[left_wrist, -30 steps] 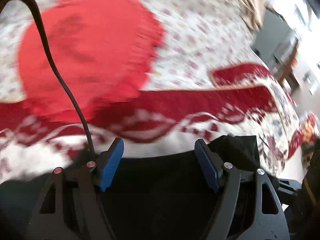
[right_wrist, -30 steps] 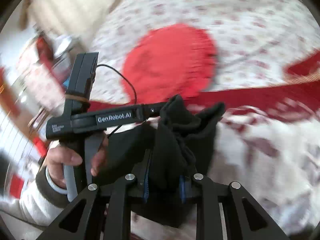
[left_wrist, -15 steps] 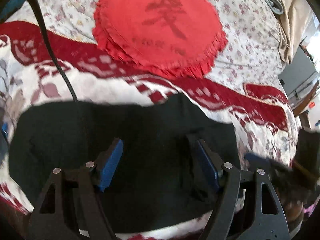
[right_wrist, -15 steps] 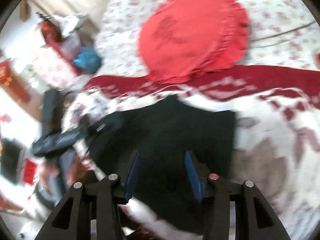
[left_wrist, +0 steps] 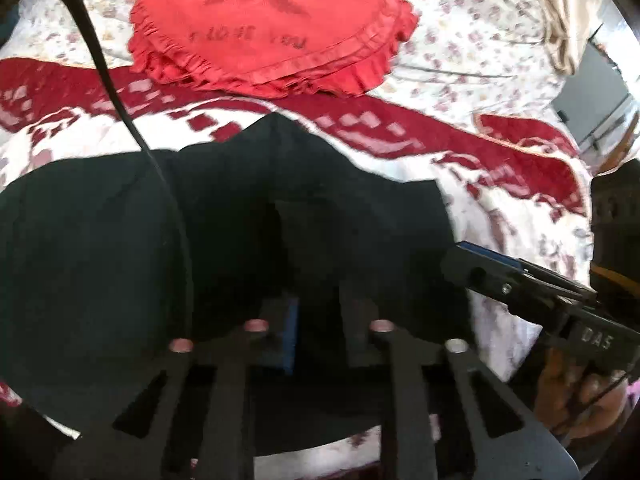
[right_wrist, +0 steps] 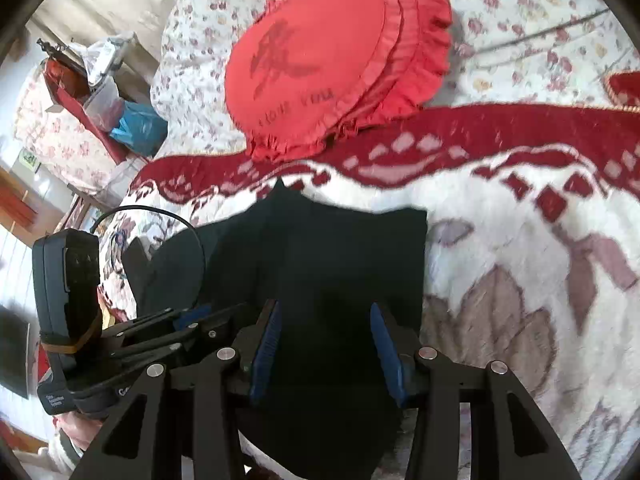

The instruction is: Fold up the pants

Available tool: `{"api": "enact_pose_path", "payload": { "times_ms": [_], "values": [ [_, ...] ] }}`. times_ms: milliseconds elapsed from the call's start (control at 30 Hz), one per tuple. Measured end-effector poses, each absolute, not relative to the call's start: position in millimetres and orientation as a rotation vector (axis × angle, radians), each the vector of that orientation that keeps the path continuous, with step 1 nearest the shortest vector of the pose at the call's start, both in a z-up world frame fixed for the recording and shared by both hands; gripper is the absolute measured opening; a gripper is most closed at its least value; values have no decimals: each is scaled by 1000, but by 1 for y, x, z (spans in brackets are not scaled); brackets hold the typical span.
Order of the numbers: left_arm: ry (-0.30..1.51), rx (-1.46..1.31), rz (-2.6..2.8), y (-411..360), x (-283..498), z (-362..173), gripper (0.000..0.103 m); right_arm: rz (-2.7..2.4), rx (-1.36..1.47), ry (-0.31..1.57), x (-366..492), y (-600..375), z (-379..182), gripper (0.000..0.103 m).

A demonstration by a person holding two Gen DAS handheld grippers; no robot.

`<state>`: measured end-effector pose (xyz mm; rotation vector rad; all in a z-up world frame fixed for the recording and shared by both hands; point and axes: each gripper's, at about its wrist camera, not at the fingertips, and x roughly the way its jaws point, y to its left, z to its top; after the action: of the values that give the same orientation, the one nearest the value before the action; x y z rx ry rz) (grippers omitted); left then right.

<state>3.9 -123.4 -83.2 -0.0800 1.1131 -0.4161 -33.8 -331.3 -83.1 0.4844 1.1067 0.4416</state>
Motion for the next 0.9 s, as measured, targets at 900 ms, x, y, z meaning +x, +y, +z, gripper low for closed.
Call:
{"api": "enact_pose_path", "payload": {
  "times_ms": [900],
  "values": [
    [1066,-139,-222,-29,-17,-62,37,552,-17,1144,-49,-209,-94,47]
  ]
}}
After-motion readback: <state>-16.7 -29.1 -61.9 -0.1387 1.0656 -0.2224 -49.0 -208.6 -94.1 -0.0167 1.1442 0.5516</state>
